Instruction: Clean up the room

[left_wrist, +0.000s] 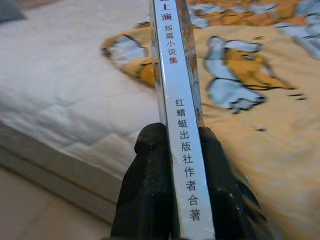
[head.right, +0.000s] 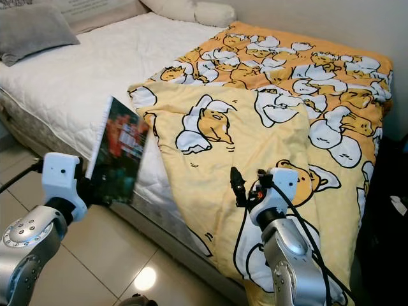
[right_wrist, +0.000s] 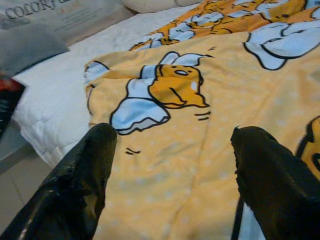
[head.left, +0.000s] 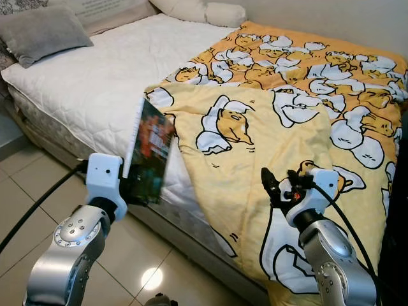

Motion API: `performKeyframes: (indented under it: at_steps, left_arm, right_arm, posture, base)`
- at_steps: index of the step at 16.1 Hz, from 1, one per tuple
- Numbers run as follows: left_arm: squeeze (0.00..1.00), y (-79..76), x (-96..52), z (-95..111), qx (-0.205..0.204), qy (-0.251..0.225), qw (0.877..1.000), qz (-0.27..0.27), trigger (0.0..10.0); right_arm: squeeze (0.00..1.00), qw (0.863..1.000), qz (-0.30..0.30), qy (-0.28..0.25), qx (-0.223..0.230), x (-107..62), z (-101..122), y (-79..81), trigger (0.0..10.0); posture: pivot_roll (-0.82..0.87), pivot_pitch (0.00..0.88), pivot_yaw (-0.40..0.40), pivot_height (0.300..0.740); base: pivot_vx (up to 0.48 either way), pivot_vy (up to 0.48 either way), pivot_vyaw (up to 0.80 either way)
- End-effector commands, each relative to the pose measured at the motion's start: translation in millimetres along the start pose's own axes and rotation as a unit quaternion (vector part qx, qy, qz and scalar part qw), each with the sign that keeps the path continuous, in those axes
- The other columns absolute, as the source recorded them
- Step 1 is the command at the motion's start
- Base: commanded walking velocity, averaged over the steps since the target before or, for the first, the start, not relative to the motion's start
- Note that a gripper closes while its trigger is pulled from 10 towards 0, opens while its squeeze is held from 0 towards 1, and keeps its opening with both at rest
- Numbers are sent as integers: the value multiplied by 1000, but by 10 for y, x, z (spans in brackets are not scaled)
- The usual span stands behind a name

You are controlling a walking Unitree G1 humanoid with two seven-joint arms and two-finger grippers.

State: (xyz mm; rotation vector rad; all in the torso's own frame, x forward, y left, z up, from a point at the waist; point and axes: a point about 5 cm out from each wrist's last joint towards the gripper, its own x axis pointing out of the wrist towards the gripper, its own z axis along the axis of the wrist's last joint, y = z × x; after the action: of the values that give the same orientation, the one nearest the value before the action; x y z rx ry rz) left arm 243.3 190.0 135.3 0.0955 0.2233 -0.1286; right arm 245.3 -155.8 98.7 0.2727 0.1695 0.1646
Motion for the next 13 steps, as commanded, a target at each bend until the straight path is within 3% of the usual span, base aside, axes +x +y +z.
performKeyframes:
  at_steps: [1, 4, 7, 13]
  left_arm:
    - [0, 2, 21, 33, 6, -2, 1000, 15, 10000]
    - [0, -59, 25, 98, 32, -34, 999, -1, 10000]
    - [0, -13, 20, 86, 42, -28, 999, 2, 10000]
    - [0, 58, 37, 75, 57, -29, 998, 20, 10000]
  right_arm:
    - [0, 1000, 5, -1, -11, 15, 33, 48, 10000]
    - [0, 999, -3, -4, -39, 46, 23, 78, 10000]
    - [0, 999, -33, -3, -23, 83, 31, 25, 10000]
    - [0, 999, -47, 7, -11, 115, 6, 24, 10000]
  posture:
    - [23, 0, 19, 740]
    - [25, 0, 35, 740]
    - [31, 0, 14, 740]
    - [39, 0, -10, 740]
  base:
    - [0, 0, 0]
    - [0, 0, 0]
    - [0, 104, 0]
    - [0, 374, -598]
